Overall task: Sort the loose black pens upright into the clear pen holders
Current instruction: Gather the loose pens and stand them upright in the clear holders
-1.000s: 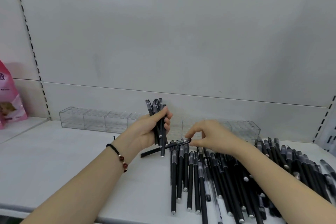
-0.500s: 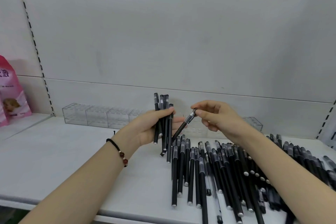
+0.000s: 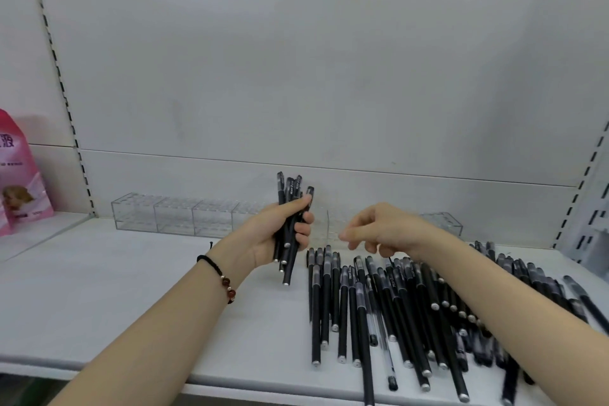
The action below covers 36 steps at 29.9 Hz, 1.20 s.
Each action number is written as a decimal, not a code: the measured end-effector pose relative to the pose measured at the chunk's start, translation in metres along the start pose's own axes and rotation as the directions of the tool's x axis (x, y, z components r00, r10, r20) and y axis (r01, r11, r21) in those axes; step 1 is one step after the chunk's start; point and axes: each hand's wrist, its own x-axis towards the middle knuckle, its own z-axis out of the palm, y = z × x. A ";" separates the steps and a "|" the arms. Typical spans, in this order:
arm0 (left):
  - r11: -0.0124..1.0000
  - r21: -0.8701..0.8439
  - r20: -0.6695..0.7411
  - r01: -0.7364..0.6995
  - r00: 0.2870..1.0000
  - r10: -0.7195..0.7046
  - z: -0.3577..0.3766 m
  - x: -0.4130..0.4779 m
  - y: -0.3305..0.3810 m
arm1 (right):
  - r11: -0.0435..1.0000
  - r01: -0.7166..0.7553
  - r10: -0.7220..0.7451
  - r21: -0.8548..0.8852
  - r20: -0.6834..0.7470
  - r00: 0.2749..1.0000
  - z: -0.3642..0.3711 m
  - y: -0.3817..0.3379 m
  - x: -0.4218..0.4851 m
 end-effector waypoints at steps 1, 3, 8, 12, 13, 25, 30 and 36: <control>1.000 -0.012 -0.010 -0.002 1.000 0.002 -0.001 0.000 0.000 | 0.997 -0.021 0.023 -0.075 0.023 0.999 0.002 -0.002 -0.001; 1.000 -0.019 -0.026 -0.002 1.000 0.002 -0.003 0.000 -0.001 | 0.982 -0.051 0.055 -0.182 0.019 0.998 0.008 -0.008 -0.001; 1.000 -0.006 -0.046 -0.005 0.999 0.005 -0.004 0.002 -0.004 | 0.888 -0.113 0.102 -0.446 -0.048 0.994 0.025 -0.019 0.008; 1.000 0.011 -0.068 -0.018 0.998 0.019 -0.005 0.005 -0.006 | 0.878 -0.121 0.091 -0.464 -0.088 0.992 0.033 -0.016 0.016; 1.000 0.015 -0.074 -0.021 0.997 0.022 -0.005 0.005 -0.006 | 0.873 -0.124 0.090 -0.471 -0.094 0.992 0.035 -0.016 0.017; 0.999 0.016 -0.103 -0.051 0.993 0.053 -0.005 0.006 -0.006 | 0.881 -0.162 0.120 -0.444 -0.123 0.985 0.049 -0.027 0.015; 0.998 -0.014 -0.118 -0.065 0.991 0.063 -0.004 0.004 -0.005 | 0.940 -0.175 0.148 -0.293 -0.114 0.982 0.056 -0.026 0.017; 0.997 -0.023 -0.124 -0.072 0.990 0.069 -0.004 0.003 -0.004 | 0.942 -0.226 0.208 -0.249 -0.098 0.973 0.057 -0.028 0.021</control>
